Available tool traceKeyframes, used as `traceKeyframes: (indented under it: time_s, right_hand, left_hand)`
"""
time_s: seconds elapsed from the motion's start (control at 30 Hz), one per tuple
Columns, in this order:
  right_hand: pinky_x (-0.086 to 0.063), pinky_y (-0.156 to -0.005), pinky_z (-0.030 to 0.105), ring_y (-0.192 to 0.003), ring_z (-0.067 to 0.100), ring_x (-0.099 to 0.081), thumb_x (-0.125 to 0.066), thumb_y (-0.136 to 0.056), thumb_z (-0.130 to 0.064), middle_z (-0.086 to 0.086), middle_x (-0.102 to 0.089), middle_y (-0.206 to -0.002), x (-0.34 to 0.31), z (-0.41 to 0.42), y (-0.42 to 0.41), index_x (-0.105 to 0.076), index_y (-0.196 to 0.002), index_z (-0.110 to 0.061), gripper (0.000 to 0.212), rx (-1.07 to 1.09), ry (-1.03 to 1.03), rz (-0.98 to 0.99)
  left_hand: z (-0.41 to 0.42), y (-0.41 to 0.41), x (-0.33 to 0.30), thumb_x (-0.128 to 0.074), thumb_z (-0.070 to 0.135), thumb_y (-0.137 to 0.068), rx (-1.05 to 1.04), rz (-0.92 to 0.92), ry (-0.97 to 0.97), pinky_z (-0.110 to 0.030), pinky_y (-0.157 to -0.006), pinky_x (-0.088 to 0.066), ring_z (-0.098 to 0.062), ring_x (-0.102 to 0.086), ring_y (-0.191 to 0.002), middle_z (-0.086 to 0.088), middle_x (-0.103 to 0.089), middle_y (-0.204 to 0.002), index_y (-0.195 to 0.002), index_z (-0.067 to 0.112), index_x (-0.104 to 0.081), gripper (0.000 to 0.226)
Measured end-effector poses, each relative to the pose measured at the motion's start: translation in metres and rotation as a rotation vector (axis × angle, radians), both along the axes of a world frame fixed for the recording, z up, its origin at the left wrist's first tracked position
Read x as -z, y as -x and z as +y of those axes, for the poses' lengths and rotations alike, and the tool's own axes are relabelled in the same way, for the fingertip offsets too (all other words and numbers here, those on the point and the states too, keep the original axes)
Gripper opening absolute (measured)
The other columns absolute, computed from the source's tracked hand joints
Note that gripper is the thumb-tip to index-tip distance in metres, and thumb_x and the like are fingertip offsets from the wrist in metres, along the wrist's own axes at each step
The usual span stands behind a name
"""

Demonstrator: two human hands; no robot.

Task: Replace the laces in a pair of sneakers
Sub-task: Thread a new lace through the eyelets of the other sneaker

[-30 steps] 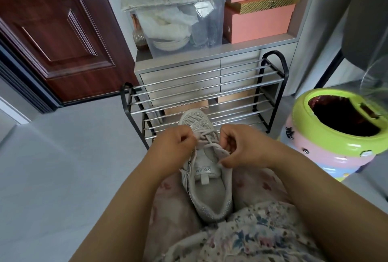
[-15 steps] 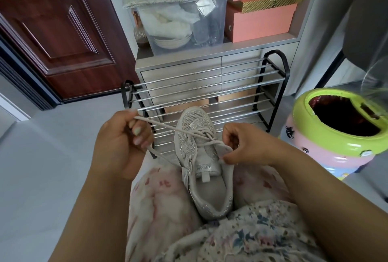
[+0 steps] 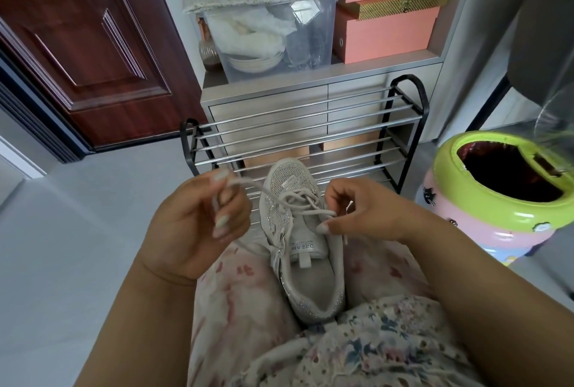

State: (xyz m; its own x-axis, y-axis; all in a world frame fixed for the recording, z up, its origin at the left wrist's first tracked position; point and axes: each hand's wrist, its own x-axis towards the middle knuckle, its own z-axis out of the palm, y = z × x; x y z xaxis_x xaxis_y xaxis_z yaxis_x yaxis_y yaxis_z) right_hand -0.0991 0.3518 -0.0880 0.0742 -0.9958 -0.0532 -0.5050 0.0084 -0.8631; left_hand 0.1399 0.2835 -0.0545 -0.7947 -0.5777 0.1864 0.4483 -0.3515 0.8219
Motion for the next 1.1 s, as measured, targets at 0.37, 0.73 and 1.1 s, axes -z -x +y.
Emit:
traceKeyframes:
  time_s: [0.37,0.73,1.1]
  right_hand:
    - [-0.035,-0.055,0.017,-0.058,0.0,-0.043,-0.071,-0.074,-0.045,-0.01,-0.049,-0.07,-0.027,-0.004,-0.023,-0.06,-0.087,-0.028,0.024,0.125,0.236,0.15]
    - [-0.045,-0.058,0.036,-0.061,0.017,-0.05,-0.06,-0.089,-0.032,0.018,-0.064,-0.076,-0.052,-0.025,-0.044,-0.071,-0.084,-0.013,0.023,0.051,0.175,-0.026]
    - [-0.051,-0.07,0.031,-0.067,0.011,-0.062,-0.058,-0.091,-0.036,-0.003,-0.068,-0.074,-0.045,-0.029,-0.047,-0.068,-0.097,-0.018,0.022,0.076,0.152,-0.003]
  left_hand:
    - [0.0,0.018,-0.026,-0.057,0.026,-0.081,-0.286,0.072,-0.13,-0.019,-0.051,-0.038,-0.005,-0.038,-0.051,0.007,-0.044,-0.065,-0.09,0.017,-0.056,0.013]
    - [-0.011,0.018,-0.007,-0.058,0.025,-0.081,-0.498,-0.305,0.04,-0.028,-0.074,-0.05,-0.011,-0.057,-0.072,0.001,-0.063,-0.078,-0.098,0.009,-0.067,0.025]
    - [0.01,0.02,0.025,-0.062,0.007,-0.088,-0.565,-0.688,0.29,-0.02,-0.06,-0.054,-0.013,-0.065,-0.062,-0.007,-0.069,-0.067,-0.093,0.002,-0.071,0.012]
